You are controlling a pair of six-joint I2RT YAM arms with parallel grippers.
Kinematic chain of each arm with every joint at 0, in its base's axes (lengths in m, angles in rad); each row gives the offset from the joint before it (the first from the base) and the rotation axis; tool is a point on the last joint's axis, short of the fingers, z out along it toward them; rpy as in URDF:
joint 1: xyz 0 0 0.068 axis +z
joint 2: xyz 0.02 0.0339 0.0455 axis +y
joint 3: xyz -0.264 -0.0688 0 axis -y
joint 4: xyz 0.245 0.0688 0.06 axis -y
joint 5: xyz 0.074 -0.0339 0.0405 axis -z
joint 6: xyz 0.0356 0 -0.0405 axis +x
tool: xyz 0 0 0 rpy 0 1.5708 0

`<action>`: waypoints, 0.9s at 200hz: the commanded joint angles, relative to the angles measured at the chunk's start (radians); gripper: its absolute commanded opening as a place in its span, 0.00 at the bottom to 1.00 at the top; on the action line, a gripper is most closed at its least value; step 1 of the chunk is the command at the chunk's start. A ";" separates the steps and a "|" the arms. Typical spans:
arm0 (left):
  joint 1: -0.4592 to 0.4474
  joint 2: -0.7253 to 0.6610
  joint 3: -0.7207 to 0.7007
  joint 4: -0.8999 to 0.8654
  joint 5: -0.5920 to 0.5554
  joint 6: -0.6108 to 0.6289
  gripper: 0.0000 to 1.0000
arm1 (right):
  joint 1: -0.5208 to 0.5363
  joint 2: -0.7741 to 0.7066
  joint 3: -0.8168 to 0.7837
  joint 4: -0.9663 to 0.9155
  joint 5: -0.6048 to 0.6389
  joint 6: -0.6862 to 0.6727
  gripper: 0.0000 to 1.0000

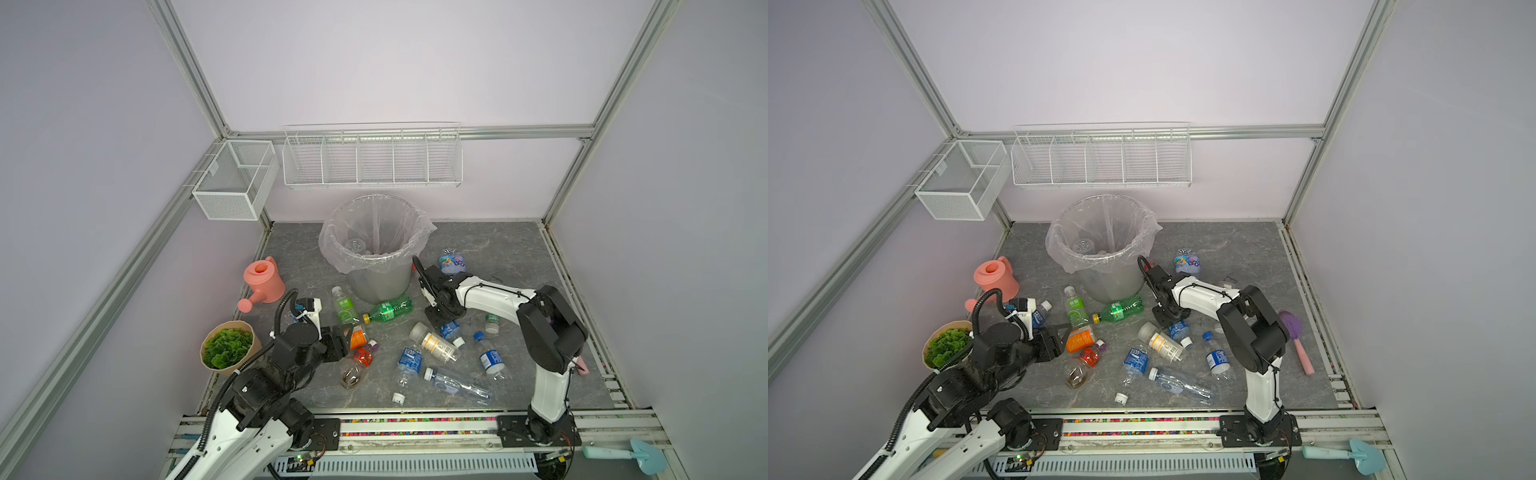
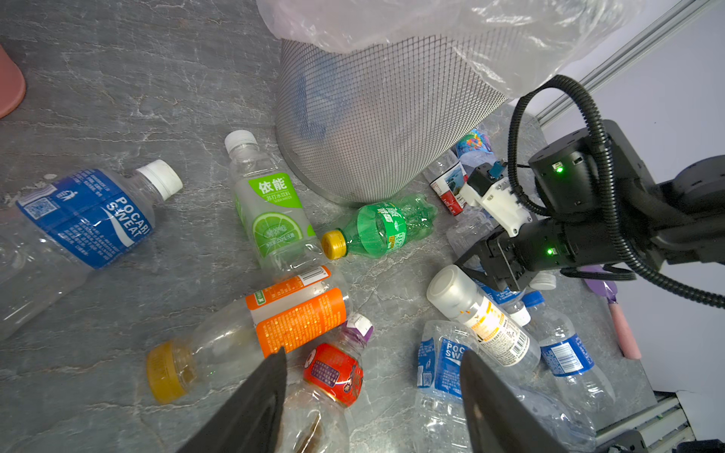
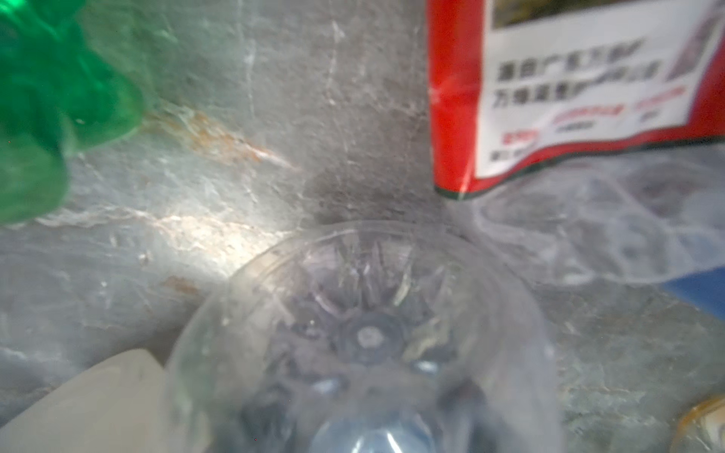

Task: Throw the plastic bottles in the bin
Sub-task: Pick up the plastic bottle from the center of the table.

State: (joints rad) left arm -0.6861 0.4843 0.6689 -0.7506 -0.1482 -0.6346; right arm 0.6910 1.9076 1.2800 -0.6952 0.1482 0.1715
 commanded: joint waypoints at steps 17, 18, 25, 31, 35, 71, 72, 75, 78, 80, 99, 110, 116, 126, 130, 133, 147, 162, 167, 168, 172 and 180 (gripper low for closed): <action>-0.005 0.003 0.011 -0.020 -0.006 0.002 0.69 | 0.008 -0.117 0.029 -0.059 0.014 0.012 0.45; -0.004 0.003 0.011 -0.020 -0.006 0.002 0.69 | 0.008 -0.120 0.030 -0.061 0.014 0.013 0.45; -0.006 0.004 0.010 -0.017 -0.005 0.002 0.69 | 0.008 -0.147 0.040 -0.072 0.013 0.010 0.45; -0.005 0.006 0.012 -0.015 -0.004 0.003 0.69 | 0.007 -0.170 0.051 -0.083 0.015 0.010 0.45; -0.004 0.007 0.013 -0.015 -0.005 0.003 0.68 | 0.008 -0.183 0.057 -0.091 0.017 0.009 0.45; -0.005 0.013 0.024 -0.010 -0.004 0.009 0.68 | 0.008 -0.346 0.111 -0.112 -0.019 0.005 0.45; -0.004 0.013 0.024 -0.010 -0.004 0.009 0.68 | 0.008 -0.352 0.113 -0.111 -0.021 0.006 0.45; -0.005 0.013 0.024 -0.010 -0.005 0.009 0.67 | 0.007 -0.371 0.114 -0.107 -0.029 0.007 0.45; -0.005 0.013 0.024 -0.010 -0.005 0.009 0.67 | 0.007 -0.387 0.116 -0.102 -0.036 0.009 0.45; -0.006 0.013 0.024 -0.009 -0.005 0.009 0.67 | 0.008 -0.399 0.118 -0.101 -0.041 0.008 0.45; -0.006 0.010 0.020 -0.010 -0.004 0.006 0.67 | 0.007 -0.507 0.132 -0.072 -0.065 0.017 0.45; -0.005 0.007 0.014 -0.007 0.000 0.003 0.67 | 0.009 -0.570 0.146 -0.059 -0.064 0.022 0.45; -0.005 0.004 0.009 -0.004 0.002 0.000 0.67 | 0.010 -0.599 0.157 -0.054 -0.062 0.023 0.45; -0.005 0.002 0.003 0.001 0.007 -0.003 0.67 | 0.009 -0.643 0.177 -0.047 -0.060 0.023 0.45; -0.006 0.003 0.000 0.002 0.007 -0.005 0.67 | 0.009 -0.662 0.184 -0.042 -0.058 0.021 0.45; -0.005 0.003 -0.002 0.003 0.009 -0.005 0.67 | 0.009 -0.676 0.189 -0.040 -0.056 0.022 0.45; -0.005 0.004 -0.007 0.009 0.011 -0.007 0.67 | 0.010 -0.731 0.214 -0.010 -0.043 0.020 0.46; -0.006 0.008 -0.011 0.015 0.015 -0.009 0.67 | 0.009 -0.776 0.243 0.028 -0.039 0.020 0.47; -0.006 0.010 -0.012 0.018 0.017 -0.010 0.67 | 0.009 -0.787 0.253 0.041 -0.041 0.020 0.47; -0.006 0.010 -0.012 0.019 0.017 -0.010 0.67 | 0.008 -0.790 0.255 0.045 -0.041 0.020 0.47; -0.007 0.011 -0.012 0.020 0.018 -0.010 0.67 | 0.010 -0.797 0.264 0.057 -0.041 0.020 0.47; -0.006 0.014 -0.013 0.023 0.023 -0.013 0.67 | 0.009 -0.810 0.281 0.086 -0.044 0.019 0.47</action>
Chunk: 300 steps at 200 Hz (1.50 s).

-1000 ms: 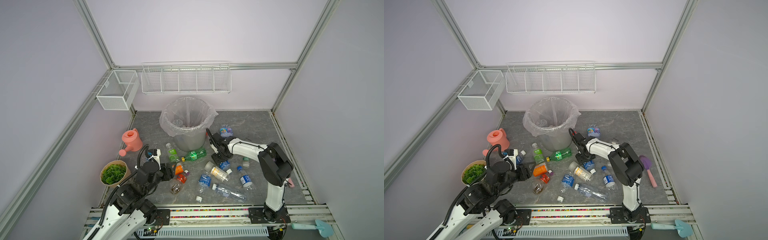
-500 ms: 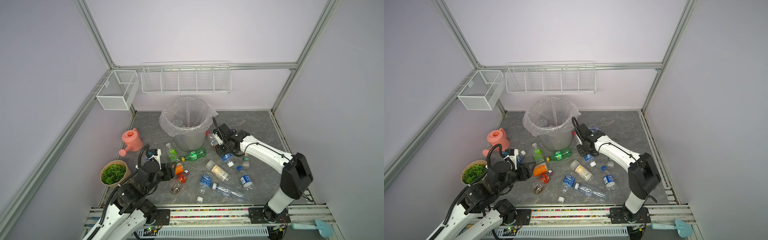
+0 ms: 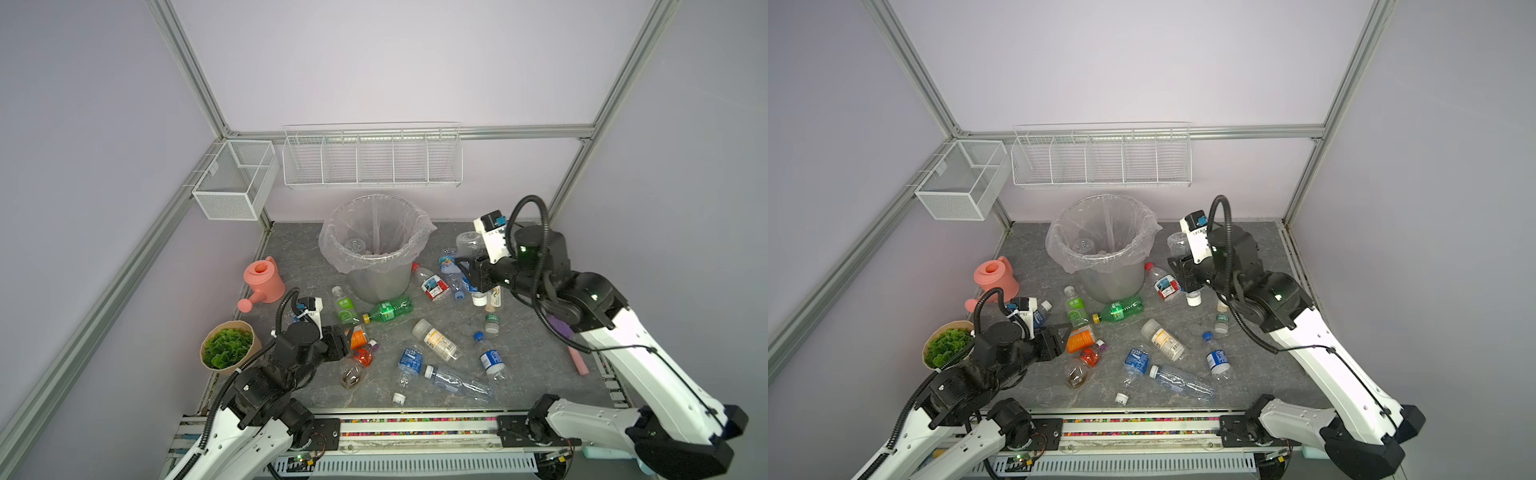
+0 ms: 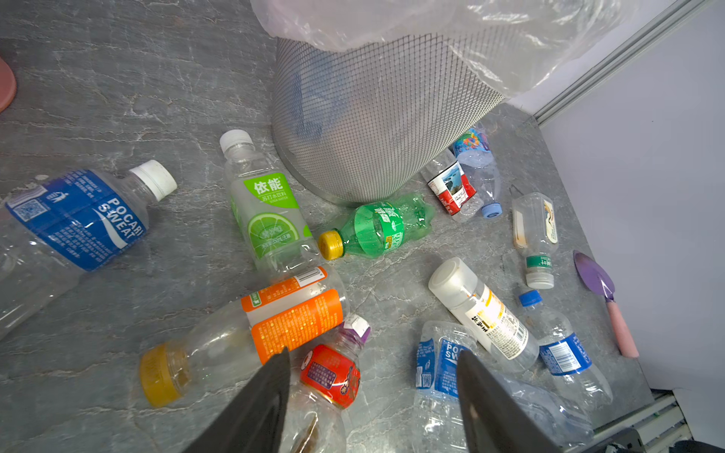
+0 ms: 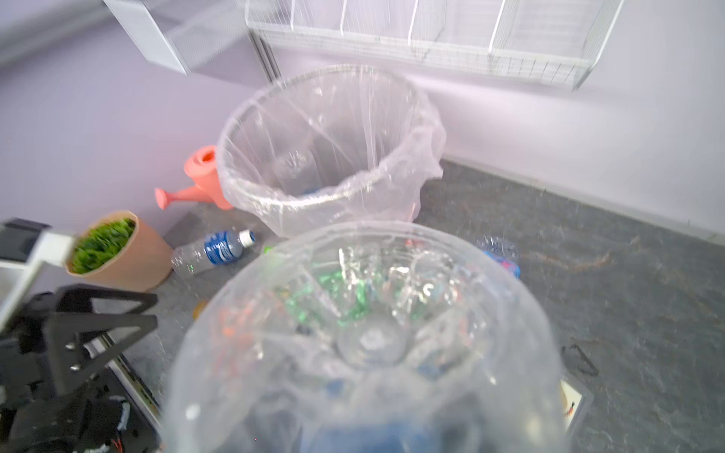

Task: Throw the plastic bottles in the bin
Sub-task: Pick up the plastic bottle from the center of the table, then throw the plastic bottle into the trash bin.

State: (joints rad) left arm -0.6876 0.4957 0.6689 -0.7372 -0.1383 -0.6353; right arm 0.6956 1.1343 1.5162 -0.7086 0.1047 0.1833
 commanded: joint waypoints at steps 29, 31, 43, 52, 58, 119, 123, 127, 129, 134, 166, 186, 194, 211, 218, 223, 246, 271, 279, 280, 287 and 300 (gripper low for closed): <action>-0.004 0.006 -0.021 0.022 0.021 -0.021 0.67 | 0.004 -0.033 0.103 0.227 -0.007 0.019 0.47; -0.004 0.006 -0.023 0.022 0.022 -0.023 0.67 | 0.003 -0.029 0.109 0.235 -0.010 0.020 0.47; -0.005 0.006 -0.026 0.025 0.023 -0.026 0.67 | 0.005 0.002 0.149 0.275 -0.035 0.031 0.46; -0.004 0.006 -0.027 0.025 0.025 -0.028 0.67 | 0.005 0.036 0.181 0.301 -0.057 0.037 0.46; -0.004 0.007 -0.027 0.025 0.026 -0.029 0.66 | 0.004 0.058 0.204 0.318 -0.071 0.040 0.46; -0.005 -0.011 -0.026 0.015 0.020 -0.029 0.66 | 0.004 0.299 0.442 0.404 -0.117 0.062 0.45; -0.006 -0.013 -0.026 0.013 0.020 -0.030 0.66 | 0.004 0.317 0.458 0.405 -0.121 0.065 0.45; -0.005 -0.015 -0.026 0.012 0.019 -0.030 0.66 | 0.004 0.335 0.475 0.404 -0.124 0.069 0.45; -0.005 -0.016 -0.026 0.012 0.020 -0.029 0.66 | 0.004 0.344 0.483 0.403 -0.127 0.070 0.45; -0.005 -0.017 -0.026 0.010 0.020 -0.029 0.66 | 0.005 0.366 0.503 0.402 -0.132 0.072 0.45; -0.005 -0.033 -0.025 0.002 0.016 -0.031 0.66 | 0.004 0.513 0.619 0.388 -0.150 0.090 0.45; -0.006 -0.038 -0.017 -0.008 0.012 -0.029 0.66 | 0.004 0.618 0.706 0.350 -0.165 0.096 0.45; -0.006 -0.042 -0.014 -0.014 0.008 -0.030 0.66 | 0.007 0.663 0.747 0.328 -0.173 0.096 0.46; -0.006 -0.054 -0.009 -0.019 0.002 -0.030 0.66 | 0.007 0.752 0.836 0.274 -0.184 0.098 0.49; -0.005 -0.060 -0.008 -0.019 0.001 -0.032 0.66 | 0.008 0.786 0.873 0.255 -0.188 0.096 0.52; -0.006 -0.063 -0.008 -0.021 -0.001 -0.032 0.66 | 0.008 0.808 0.901 0.235 -0.188 0.094 0.58; -0.006 -0.069 -0.006 -0.022 -0.002 -0.036 0.66 | 0.008 0.897 1.017 0.163 -0.187 0.087 0.88; -0.006 -0.070 -0.004 -0.027 0.000 -0.031 0.66 | 0.008 0.921 1.068 0.118 -0.178 0.085 0.97; -0.006 -0.070 -0.002 -0.031 -0.001 -0.028 0.66 | 0.010 0.908 1.062 0.125 -0.175 0.083 0.98; -0.006 -0.070 -0.001 -0.031 -0.002 -0.029 0.66 | 0.010 0.906 1.062 0.124 -0.175 0.083 0.98; -0.006 -0.072 0.001 -0.033 -0.002 -0.025 0.66 | 0.012 0.892 1.057 0.126 -0.174 0.079 0.97; -0.006 -0.069 0.006 -0.029 0.008 -0.011 0.66 | 0.015 0.861 1.053 0.126 -0.173 0.072 0.97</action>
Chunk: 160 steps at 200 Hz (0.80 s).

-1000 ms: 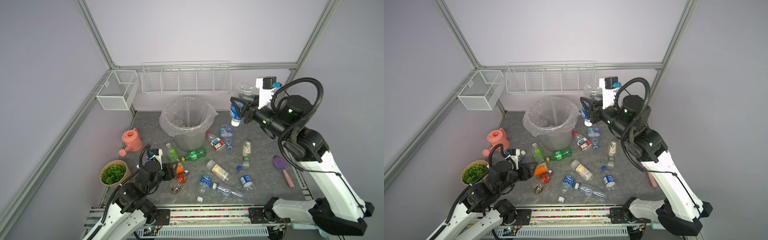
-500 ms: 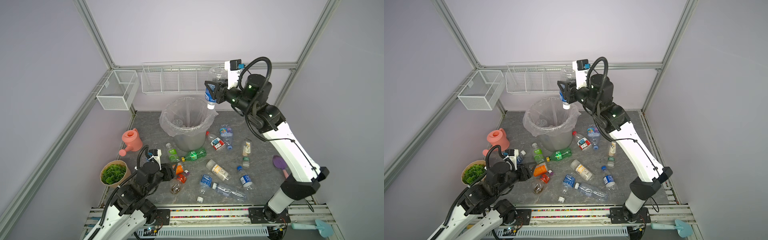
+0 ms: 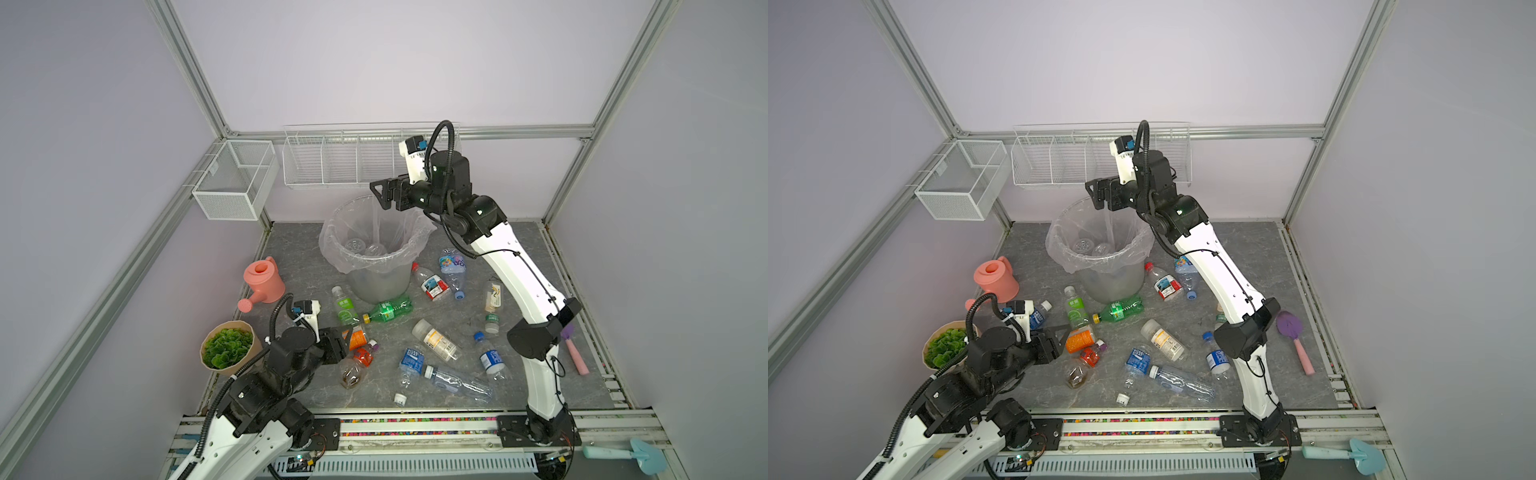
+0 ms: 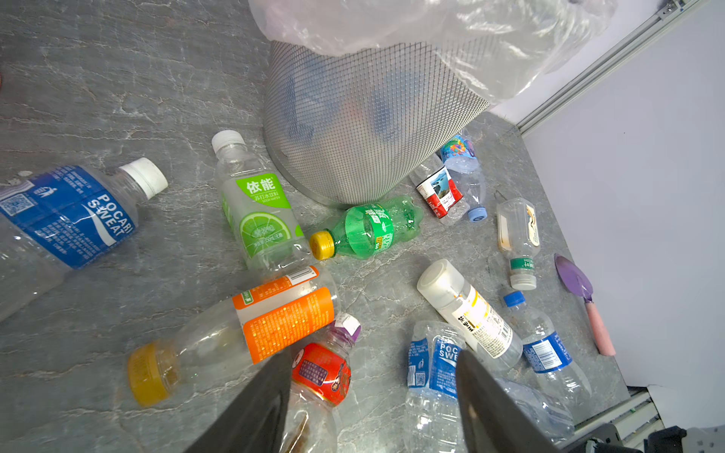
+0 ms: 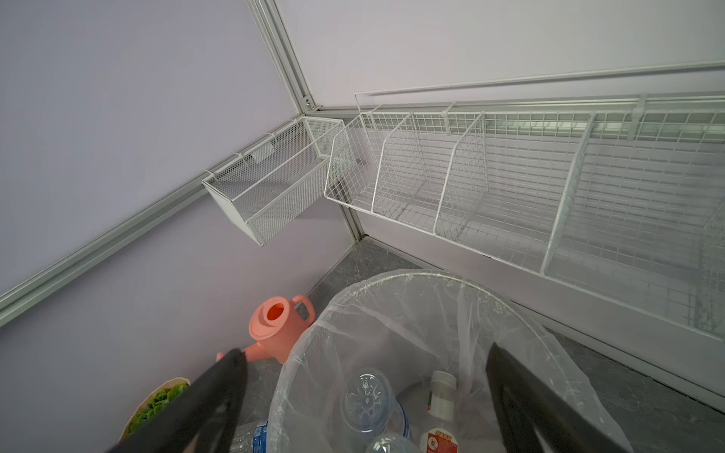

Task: Throw the plastic bottles in the bin
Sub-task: Throw the plastic bottle into the trash bin.

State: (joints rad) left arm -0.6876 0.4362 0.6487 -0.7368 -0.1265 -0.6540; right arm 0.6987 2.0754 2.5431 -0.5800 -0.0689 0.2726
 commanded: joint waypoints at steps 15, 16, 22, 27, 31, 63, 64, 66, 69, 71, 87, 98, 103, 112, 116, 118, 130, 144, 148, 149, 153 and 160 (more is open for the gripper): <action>-0.006 0.000 0.032 -0.023 0.009 0.019 0.66 | 0.019 -0.127 0.008 0.003 0.001 -0.029 0.97; -0.006 0.001 0.033 -0.023 0.009 0.020 0.66 | 0.021 -0.131 0.006 0.003 0.001 -0.030 0.97; -0.006 0.008 0.035 -0.018 0.011 0.021 0.66 | 0.023 -0.152 -0.010 0.008 0.001 -0.036 0.97; -0.006 0.011 0.035 -0.013 0.015 0.022 0.66 | 0.026 -0.171 -0.025 0.009 0.001 -0.042 0.97; -0.006 0.015 0.037 -0.008 0.018 0.024 0.66 | 0.025 -0.187 -0.038 0.011 0.002 -0.045 0.97; -0.014 0.069 0.043 0.039 0.045 0.032 0.65 | 0.036 -0.349 -0.211 0.042 0.001 -0.063 0.97; -0.015 0.071 0.043 0.040 0.046 0.032 0.65 | 0.037 -0.355 -0.218 0.043 0.001 -0.064 0.96; -0.017 0.075 0.044 0.043 0.046 0.032 0.65 | 0.037 -0.364 -0.231 0.045 0.001 -0.066 0.96; -0.020 0.082 0.045 0.047 0.046 0.034 0.65 | 0.038 -0.383 -0.250 0.048 0.001 -0.068 0.96; -0.022 0.087 0.045 0.050 0.047 0.035 0.65 | 0.039 -0.393 -0.262 0.049 0.001 -0.068 0.96; -0.046 0.131 0.053 0.067 0.051 0.042 0.65 | 0.040 -0.475 -0.362 0.057 0.009 -0.079 0.97; -0.073 0.167 0.060 0.079 0.050 0.047 0.66 | 0.038 -0.538 -0.433 0.061 0.022 -0.088 0.97; -0.089 0.185 0.063 0.085 0.050 0.049 0.66 | 0.038 -0.565 -0.461 0.064 0.030 -0.093 0.97; -0.127 0.221 0.070 0.099 0.043 0.054 0.68 | 0.038 -0.614 -0.521 0.066 0.046 -0.102 0.97; -0.145 0.238 0.073 0.104 0.036 0.054 0.69 | 0.039 -0.635 -0.551 0.066 0.049 -0.106 0.97; -0.155 0.246 0.074 0.108 0.032 0.055 0.69 | 0.038 -0.645 -0.563 0.067 0.053 -0.107 0.97; -0.219 0.304 0.086 0.127 0.003 0.060 0.72 | 0.039 -0.703 -0.633 0.065 0.079 -0.117 0.97; -0.281 0.395 0.104 0.152 -0.004 0.059 0.74 | 0.039 -0.766 -0.713 0.065 0.106 -0.122 0.99; -0.296 0.419 0.109 0.159 -0.006 0.058 0.75 | 0.038 -0.782 -0.736 0.066 0.115 -0.124 0.99; -0.300 0.424 0.111 0.160 -0.007 0.058 0.75 | 0.038 -0.784 -0.741 0.065 0.118 -0.124 0.99; -0.319 0.446 0.117 0.167 -0.007 0.055 0.75 | 0.038 -0.803 -0.761 0.063 0.126 -0.127 1.00; -0.344 0.483 0.127 0.177 -0.008 0.053 0.76 | 0.038 -0.829 -0.795 0.058 0.143 -0.130 0.99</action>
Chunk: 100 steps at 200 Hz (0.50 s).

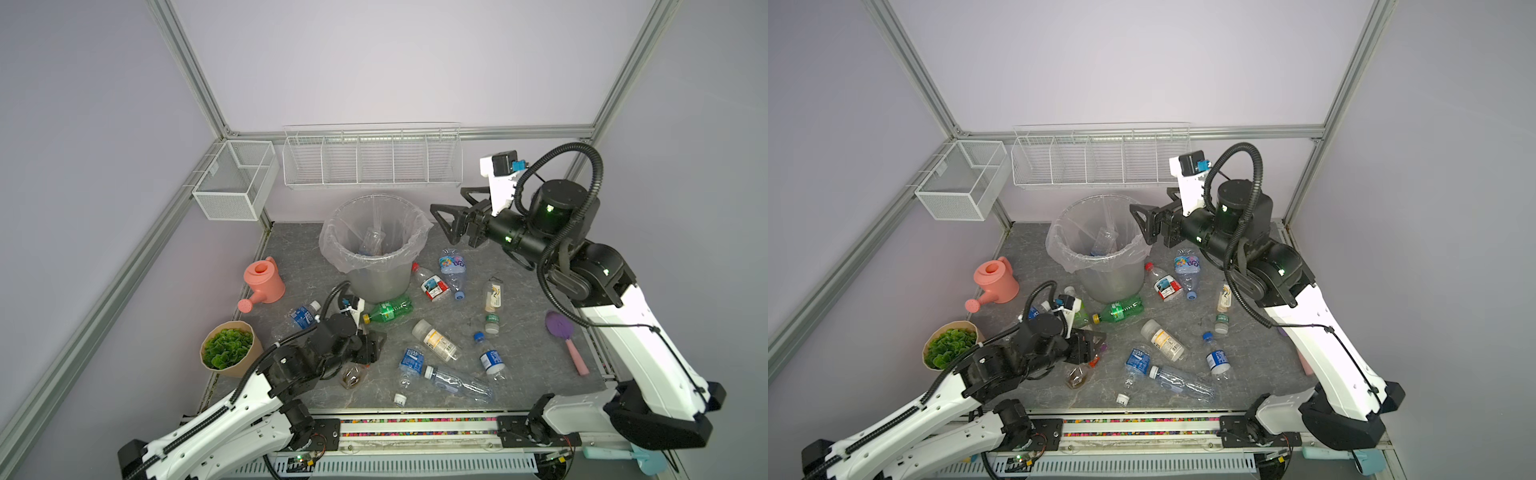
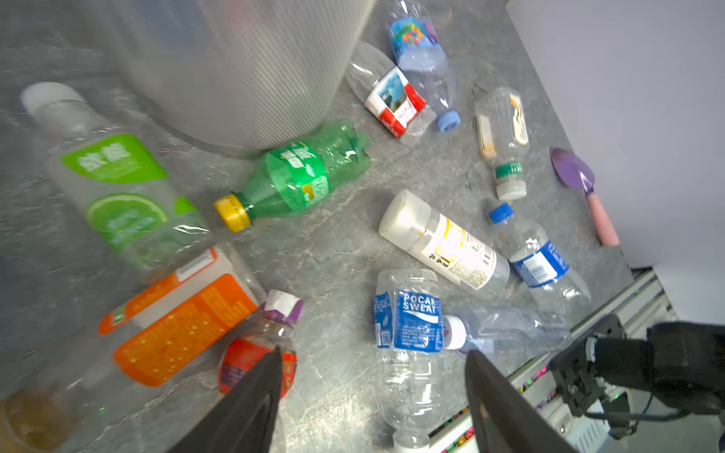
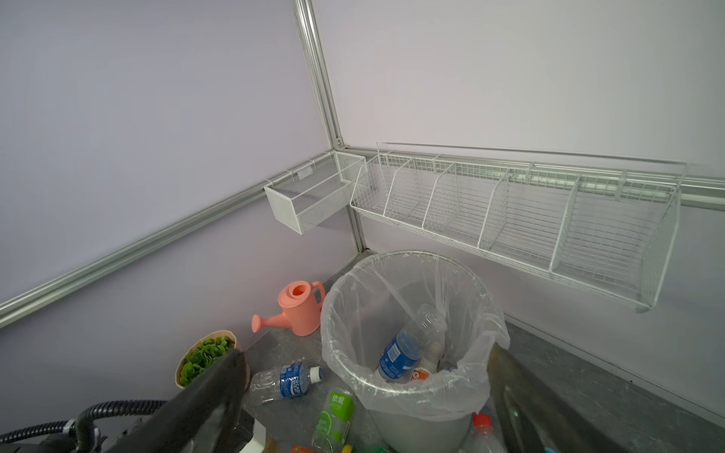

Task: Throw the plastic bottles in the bin
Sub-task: Throw the plastic bottle into the trash bin, then pick up the plastic bottle from the bottom-center of the table.

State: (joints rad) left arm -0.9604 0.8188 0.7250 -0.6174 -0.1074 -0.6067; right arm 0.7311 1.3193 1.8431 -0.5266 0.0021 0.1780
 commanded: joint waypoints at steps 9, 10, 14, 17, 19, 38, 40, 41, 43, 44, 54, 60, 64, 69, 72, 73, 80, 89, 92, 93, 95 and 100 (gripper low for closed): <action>-0.100 0.142 0.061 0.071 -0.028 -0.002 0.77 | 0.004 -0.105 -0.133 -0.005 0.095 -0.041 0.98; -0.103 0.146 0.062 0.072 -0.028 -0.003 0.77 | 0.004 -0.108 -0.138 -0.006 0.097 -0.042 0.98; -0.113 0.163 0.066 0.077 -0.025 -0.005 0.77 | 0.004 -0.121 -0.155 -0.012 0.106 -0.044 0.98; -0.119 0.175 0.068 0.082 -0.023 -0.009 0.78 | 0.004 -0.130 -0.168 -0.017 0.113 -0.045 0.97; -0.123 0.182 0.069 0.085 -0.020 -0.011 0.78 | 0.004 -0.135 -0.176 -0.020 0.119 -0.046 0.97; -0.133 0.263 0.086 0.088 0.026 -0.036 0.82 | -0.005 -0.192 -0.276 -0.036 0.173 -0.043 0.93; -0.134 0.272 0.088 0.084 0.027 -0.040 0.83 | -0.006 -0.195 -0.287 -0.038 0.178 -0.041 0.93; -0.135 0.276 0.090 0.082 0.027 -0.040 0.83 | -0.007 -0.197 -0.293 -0.038 0.180 -0.039 0.93; -0.136 0.283 0.092 0.079 0.029 -0.044 0.83 | -0.009 -0.204 -0.305 -0.041 0.183 -0.037 0.92; -0.137 0.287 0.093 0.078 0.029 -0.045 0.83 | -0.011 -0.208 -0.310 -0.041 0.185 -0.036 0.92; -0.143 0.322 0.099 0.066 0.032 -0.052 0.83 | -0.017 -0.231 -0.363 -0.054 0.203 -0.028 0.92; -0.148 0.344 0.103 0.060 0.034 -0.055 0.84 | -0.021 -0.243 -0.389 -0.065 0.216 -0.020 0.92; -0.151 0.357 0.106 0.058 0.036 -0.056 0.84 | -0.024 -0.251 -0.411 -0.070 0.222 -0.012 0.92; -0.155 0.372 0.109 0.058 0.040 -0.057 0.84 | -0.028 -0.262 -0.435 -0.076 0.230 -0.006 0.92; -0.158 0.382 0.112 0.058 0.046 -0.056 0.84 | -0.031 -0.267 -0.450 -0.080 0.232 -0.001 0.91; -0.160 0.386 0.112 0.057 0.047 -0.055 0.84 | -0.031 -0.268 -0.454 -0.080 0.233 0.000 0.91; -0.168 0.408 0.119 0.056 0.051 -0.055 0.84 | -0.036 -0.283 -0.486 -0.087 0.243 0.014 0.91; -0.181 0.435 0.127 0.056 0.051 -0.052 0.84 | -0.045 -0.302 -0.527 -0.092 0.255 0.033 0.91; -0.186 0.444 0.130 0.057 0.052 -0.050 0.85 | -0.048 -0.309 -0.541 -0.093 0.257 0.036 0.91; -0.187 0.447 0.131 0.056 0.054 -0.051 0.85 | -0.049 -0.311 -0.546 -0.093 0.258 0.039 0.90; -0.188 0.452 0.135 0.055 0.057 -0.049 0.85 | -0.051 -0.315 -0.555 -0.092 0.259 0.043 0.90; -0.189 0.467 0.144 0.050 0.069 -0.049 0.85 | -0.055 -0.326 -0.578 -0.095 0.263 0.050 0.90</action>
State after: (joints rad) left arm -1.1275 1.2335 0.8211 -0.5518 -0.0700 -0.6430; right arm 0.6960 1.0389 1.3483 -0.5922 0.2066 0.1783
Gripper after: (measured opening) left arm 0.846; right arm 0.906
